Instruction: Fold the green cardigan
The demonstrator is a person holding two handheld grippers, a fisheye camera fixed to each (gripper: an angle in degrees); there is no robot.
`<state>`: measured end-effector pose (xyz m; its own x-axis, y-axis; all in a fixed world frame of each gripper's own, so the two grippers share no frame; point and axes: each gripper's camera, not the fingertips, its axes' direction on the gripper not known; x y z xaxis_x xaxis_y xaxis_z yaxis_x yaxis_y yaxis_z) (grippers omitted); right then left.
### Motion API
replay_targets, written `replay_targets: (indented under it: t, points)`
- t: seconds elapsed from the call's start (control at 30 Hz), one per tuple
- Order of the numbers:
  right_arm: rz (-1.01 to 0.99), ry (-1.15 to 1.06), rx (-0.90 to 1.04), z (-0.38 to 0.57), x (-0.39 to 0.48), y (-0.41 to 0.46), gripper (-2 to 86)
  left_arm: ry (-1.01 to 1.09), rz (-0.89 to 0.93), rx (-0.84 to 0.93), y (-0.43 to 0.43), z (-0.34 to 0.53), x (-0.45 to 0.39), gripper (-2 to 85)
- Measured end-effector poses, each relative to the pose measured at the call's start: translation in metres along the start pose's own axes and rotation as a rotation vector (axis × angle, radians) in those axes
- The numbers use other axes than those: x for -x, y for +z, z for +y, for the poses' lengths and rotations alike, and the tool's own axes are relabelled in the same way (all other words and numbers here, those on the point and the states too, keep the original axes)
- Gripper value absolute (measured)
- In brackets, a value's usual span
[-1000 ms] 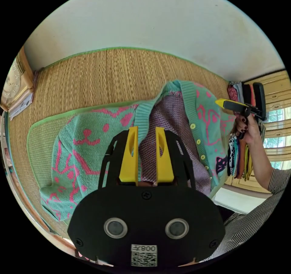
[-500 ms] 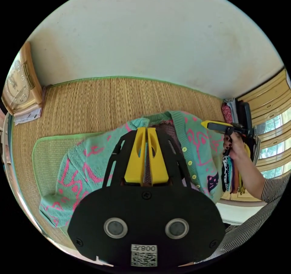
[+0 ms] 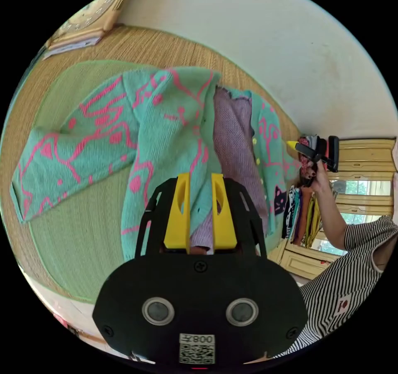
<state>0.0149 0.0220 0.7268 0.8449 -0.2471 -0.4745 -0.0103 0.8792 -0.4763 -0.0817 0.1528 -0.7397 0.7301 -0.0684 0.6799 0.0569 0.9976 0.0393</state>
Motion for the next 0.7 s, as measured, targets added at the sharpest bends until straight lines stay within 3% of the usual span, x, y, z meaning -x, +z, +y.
replay_targets:
  t: [0.17,0.27,0.4,0.5,0.7]
  points:
    - [-0.117,-0.161,0.326,0.057,0.080,0.091,6.4,-0.125,-0.116,0.121,0.029,0.068,0.019,8.6]
    - [-0.095,-0.290,0.452,0.087,0.125,0.132,6.8,-0.267,-0.182,0.042,0.017,0.097,0.041,8.7]
    - [-0.105,-0.336,0.500,0.110,0.152,0.147,7.0,-0.442,-0.133,-0.118,-0.009,0.124,0.098,9.8]
    - [-0.032,-0.248,0.437,0.125,0.138,0.123,6.7,-0.474,-0.081,-0.128,-0.011,0.131,0.134,11.1]
    - [0.229,0.142,0.304,0.176,0.050,0.048,7.7,-0.402,-0.041,-0.061,0.003,0.136,0.163,9.7]
